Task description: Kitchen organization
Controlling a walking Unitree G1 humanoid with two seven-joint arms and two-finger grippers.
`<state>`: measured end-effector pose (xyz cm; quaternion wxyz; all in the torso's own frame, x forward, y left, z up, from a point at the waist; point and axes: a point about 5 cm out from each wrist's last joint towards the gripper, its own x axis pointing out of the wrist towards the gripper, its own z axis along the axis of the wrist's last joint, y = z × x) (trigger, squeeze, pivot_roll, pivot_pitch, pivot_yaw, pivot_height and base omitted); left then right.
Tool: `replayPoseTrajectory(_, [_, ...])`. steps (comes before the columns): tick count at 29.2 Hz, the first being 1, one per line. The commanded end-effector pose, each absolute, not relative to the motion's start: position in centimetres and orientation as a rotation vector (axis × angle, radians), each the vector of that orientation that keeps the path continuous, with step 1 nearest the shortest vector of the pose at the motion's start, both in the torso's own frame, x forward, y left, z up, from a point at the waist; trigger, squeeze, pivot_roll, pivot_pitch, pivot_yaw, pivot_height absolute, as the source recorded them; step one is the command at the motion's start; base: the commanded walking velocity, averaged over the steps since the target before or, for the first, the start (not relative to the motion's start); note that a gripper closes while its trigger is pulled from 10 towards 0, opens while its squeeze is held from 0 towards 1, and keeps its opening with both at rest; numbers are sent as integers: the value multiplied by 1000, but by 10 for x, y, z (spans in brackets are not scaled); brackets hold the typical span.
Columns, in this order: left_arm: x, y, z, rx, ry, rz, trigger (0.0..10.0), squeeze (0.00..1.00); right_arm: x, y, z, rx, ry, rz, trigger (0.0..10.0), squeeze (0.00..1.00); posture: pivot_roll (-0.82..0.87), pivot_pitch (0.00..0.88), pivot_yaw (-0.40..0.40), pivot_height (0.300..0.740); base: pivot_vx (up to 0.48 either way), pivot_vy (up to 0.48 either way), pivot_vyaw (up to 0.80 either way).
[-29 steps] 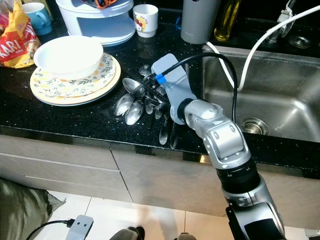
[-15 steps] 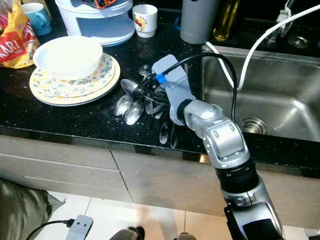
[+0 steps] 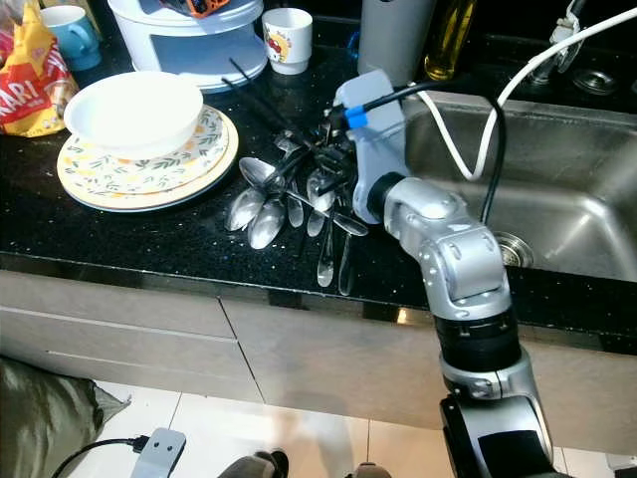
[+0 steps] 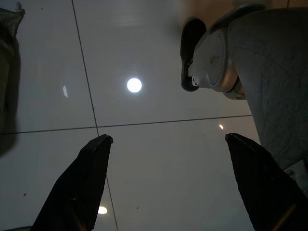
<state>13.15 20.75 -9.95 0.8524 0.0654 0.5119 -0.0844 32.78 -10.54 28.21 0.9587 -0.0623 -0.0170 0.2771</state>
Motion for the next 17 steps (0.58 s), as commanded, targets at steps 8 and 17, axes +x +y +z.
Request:
replayPoseTrajectory(8, [126,204,-102,135,1104,-199,10000,0,326,-111,293,-184,-134,544,0,0,29,133,-25,740,0,0,0])
replayPoseTrajectory(17, [127,204,-102,138,1102,-202,10000,0,325,-117,301,-630,-309,452,0,0,27,134,-23,740,0,0,0])
